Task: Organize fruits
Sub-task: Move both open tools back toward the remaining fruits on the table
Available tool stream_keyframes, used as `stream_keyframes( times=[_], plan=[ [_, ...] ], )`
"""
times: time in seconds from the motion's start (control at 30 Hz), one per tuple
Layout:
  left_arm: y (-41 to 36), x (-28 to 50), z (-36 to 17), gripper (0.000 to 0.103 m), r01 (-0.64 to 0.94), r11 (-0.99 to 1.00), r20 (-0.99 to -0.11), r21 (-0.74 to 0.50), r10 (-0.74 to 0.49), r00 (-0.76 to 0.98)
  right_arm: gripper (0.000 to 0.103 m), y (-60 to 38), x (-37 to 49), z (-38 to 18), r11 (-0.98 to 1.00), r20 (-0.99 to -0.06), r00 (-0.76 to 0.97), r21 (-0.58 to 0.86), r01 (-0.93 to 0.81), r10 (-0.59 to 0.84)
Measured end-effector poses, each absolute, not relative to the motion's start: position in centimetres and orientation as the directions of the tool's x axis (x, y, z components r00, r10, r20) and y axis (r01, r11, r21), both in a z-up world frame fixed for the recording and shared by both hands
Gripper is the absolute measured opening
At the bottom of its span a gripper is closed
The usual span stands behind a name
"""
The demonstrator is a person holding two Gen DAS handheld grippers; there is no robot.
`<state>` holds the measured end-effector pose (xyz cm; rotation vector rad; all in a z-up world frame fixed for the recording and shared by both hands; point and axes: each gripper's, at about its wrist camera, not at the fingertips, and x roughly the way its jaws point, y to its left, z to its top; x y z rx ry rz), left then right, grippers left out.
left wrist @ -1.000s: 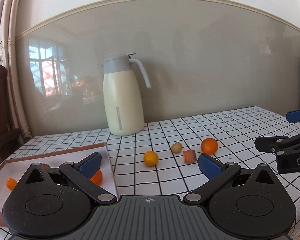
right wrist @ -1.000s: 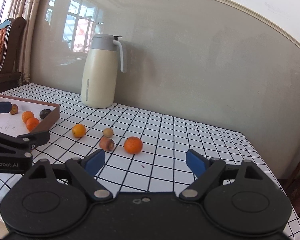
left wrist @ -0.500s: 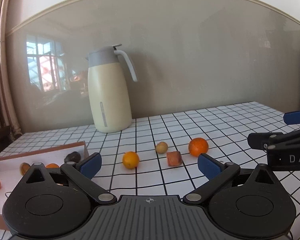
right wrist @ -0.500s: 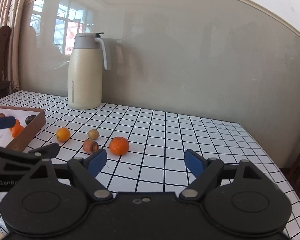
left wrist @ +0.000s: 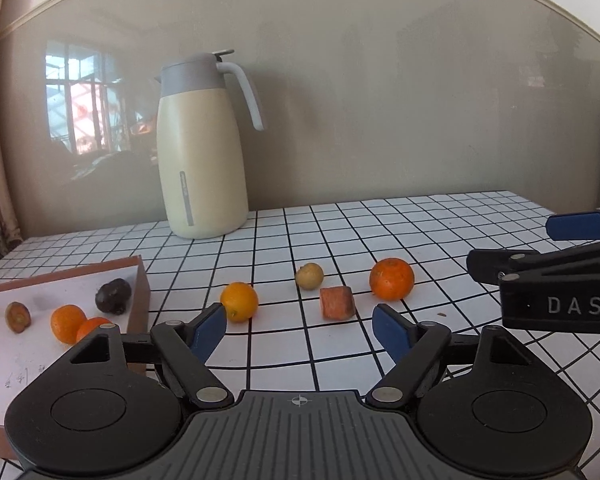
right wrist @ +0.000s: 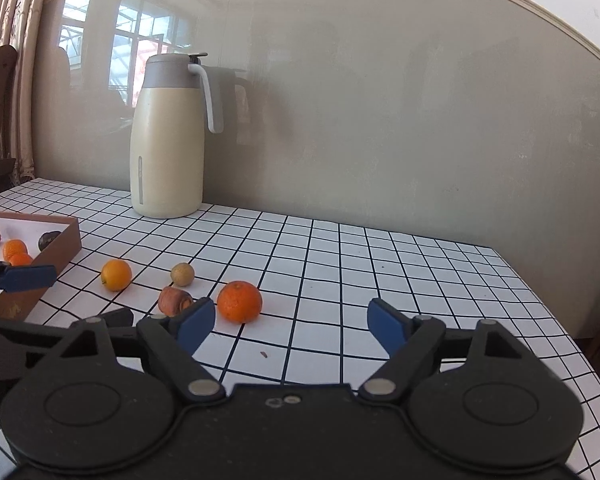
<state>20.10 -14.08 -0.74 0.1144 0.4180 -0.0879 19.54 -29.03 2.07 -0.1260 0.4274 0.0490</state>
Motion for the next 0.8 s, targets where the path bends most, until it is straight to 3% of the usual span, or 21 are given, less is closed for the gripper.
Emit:
stream_keyframes(
  times=[0.17,0.3,0.8],
  plan=[
    [-14.2,21.7,-1.1,0.073,0.093,0.993,-0.431,0.074,-0.052,0.901,0.075,-28.9,20.4,1.4,0.992,-0.435,0.900,-0.109,-0.069,0.015],
    [-14.8,23.7,-1.5,0.060,0.107,0.994,-0.457,0.038,-0.078,0.886,0.073,-29.1,21.0,1.0,0.993,-0.457,0.890,-0.107,-0.047,-0.007],
    [-16.2,28.2,-3.0,0.045,0.122,0.992,-0.544,0.037,-0.082,0.835,0.071,-29.6,23.4,-1.6,0.999,-0.513,0.859,-0.044,-0.021,-0.005]
  ],
)
